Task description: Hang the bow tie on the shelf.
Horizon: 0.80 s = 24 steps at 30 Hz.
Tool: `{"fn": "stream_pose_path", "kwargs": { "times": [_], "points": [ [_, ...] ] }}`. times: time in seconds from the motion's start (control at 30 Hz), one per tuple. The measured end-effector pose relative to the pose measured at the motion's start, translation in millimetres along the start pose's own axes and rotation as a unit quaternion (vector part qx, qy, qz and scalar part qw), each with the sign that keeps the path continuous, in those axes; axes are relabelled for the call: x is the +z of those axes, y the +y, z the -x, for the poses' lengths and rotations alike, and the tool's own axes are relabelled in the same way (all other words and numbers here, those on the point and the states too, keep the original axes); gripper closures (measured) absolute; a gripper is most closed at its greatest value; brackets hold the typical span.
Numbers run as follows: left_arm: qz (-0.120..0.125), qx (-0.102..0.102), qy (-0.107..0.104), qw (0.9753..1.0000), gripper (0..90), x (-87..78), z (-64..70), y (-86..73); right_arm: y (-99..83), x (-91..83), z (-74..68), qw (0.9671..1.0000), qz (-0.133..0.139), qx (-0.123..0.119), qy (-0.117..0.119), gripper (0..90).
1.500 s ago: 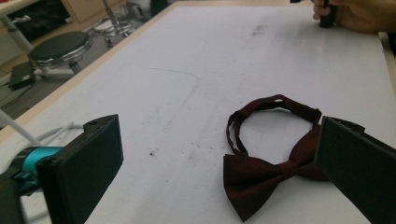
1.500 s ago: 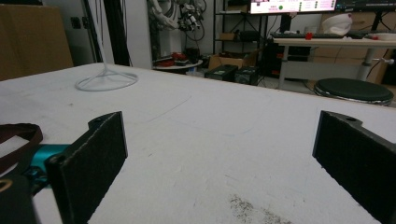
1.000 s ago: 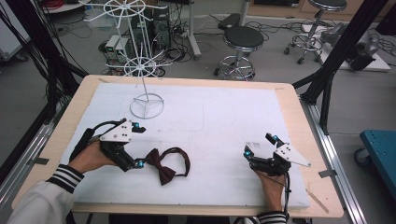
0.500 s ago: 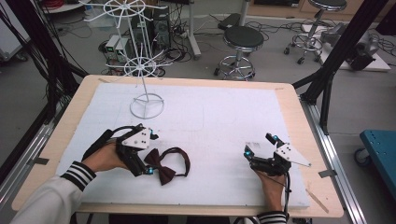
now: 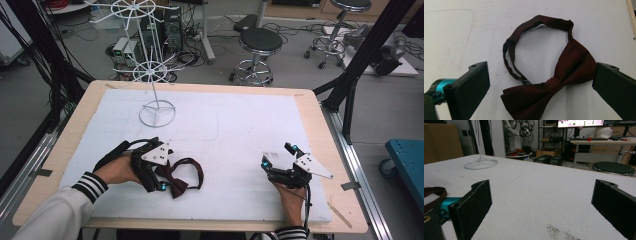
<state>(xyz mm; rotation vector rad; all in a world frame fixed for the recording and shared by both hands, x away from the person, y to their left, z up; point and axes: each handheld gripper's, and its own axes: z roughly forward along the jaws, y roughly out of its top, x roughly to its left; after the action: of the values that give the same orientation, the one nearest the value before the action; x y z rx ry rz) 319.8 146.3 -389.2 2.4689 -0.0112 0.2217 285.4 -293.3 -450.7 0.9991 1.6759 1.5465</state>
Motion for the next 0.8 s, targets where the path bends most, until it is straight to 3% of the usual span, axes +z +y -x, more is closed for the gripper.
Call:
{"fn": "stream_pose_path", "kwargs": {
  "times": [0.4, 0.57, 0.67, 0.8],
  "points": [
    [-0.031, 0.010, -0.015, 0.9994, 2.6, 13.9, 1.5, -0.4, 0.0, 0.0, 0.6, 1.0000, 0.002, 0.003, 0.000, 2.4],
    [-0.046, 0.024, -0.020, 0.9984, 2.6, 19.2, 2.6, 1.4, 0.0, -0.2, 1.1, 1.0000, 0.002, 0.004, 0.001, 2.3],
    [-0.050, 0.032, -0.022, 0.9980, 11.0, 19.5, 3.6, 2.7, 0.0, -0.2, 1.4, 1.0000, 0.003, 0.005, 0.000, 2.3],
    [-0.062, 0.040, -0.021, 0.9971, 14.0, 22.0, 3.3, 2.3, -0.1, -0.1, 1.7, 1.0000, 0.004, 0.004, 0.000, 2.3]
  ]
}}
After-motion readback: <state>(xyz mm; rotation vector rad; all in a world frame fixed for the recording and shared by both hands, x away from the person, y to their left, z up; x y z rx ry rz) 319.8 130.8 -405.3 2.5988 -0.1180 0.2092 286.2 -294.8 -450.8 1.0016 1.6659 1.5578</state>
